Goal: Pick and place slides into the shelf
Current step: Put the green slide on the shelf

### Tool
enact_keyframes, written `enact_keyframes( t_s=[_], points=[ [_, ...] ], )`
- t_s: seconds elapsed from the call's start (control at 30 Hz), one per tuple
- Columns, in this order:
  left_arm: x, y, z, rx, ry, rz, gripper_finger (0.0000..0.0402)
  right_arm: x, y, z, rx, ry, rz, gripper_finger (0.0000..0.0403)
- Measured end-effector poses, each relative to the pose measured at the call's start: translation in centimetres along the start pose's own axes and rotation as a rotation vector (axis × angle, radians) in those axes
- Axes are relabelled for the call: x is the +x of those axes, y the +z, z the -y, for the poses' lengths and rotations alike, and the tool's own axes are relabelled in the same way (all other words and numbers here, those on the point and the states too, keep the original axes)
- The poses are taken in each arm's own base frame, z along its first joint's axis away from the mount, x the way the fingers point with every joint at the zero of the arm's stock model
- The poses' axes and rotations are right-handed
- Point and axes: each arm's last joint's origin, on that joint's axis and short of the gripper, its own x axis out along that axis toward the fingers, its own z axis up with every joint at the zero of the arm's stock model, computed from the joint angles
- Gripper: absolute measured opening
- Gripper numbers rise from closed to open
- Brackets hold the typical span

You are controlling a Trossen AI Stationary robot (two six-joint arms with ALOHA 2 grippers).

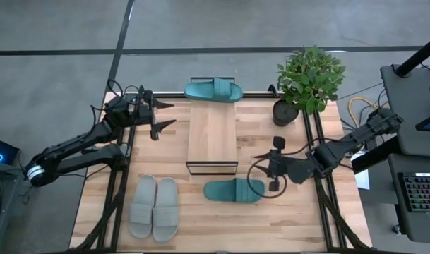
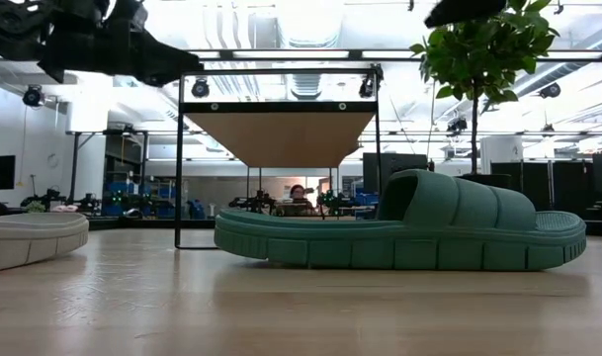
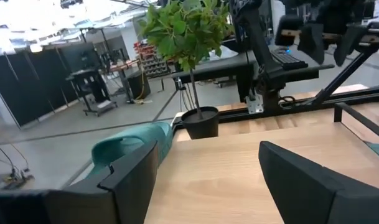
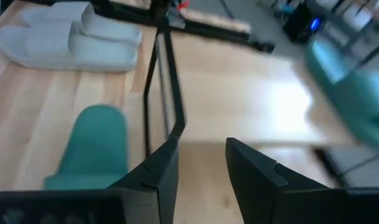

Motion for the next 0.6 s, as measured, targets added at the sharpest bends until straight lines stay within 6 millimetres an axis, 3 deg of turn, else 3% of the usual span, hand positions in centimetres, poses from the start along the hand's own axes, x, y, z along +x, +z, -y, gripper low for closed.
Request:
enact_keyframes(
  t_s=[0.27,0.6],
  points=[
    [0.8,-1.0,-0.2,-0.065,-0.012,-0.049,0.0262,-1.0,-2.5,-1.5,0.251,0.037,-0.126,0.0121],
    [1.6,-2.0,-0.5,-0.092,-0.022,-0.093,0.0262,0.4,-5.3,-2.5,0.864,-0.061,-0.193,0.0106]
  ],
)
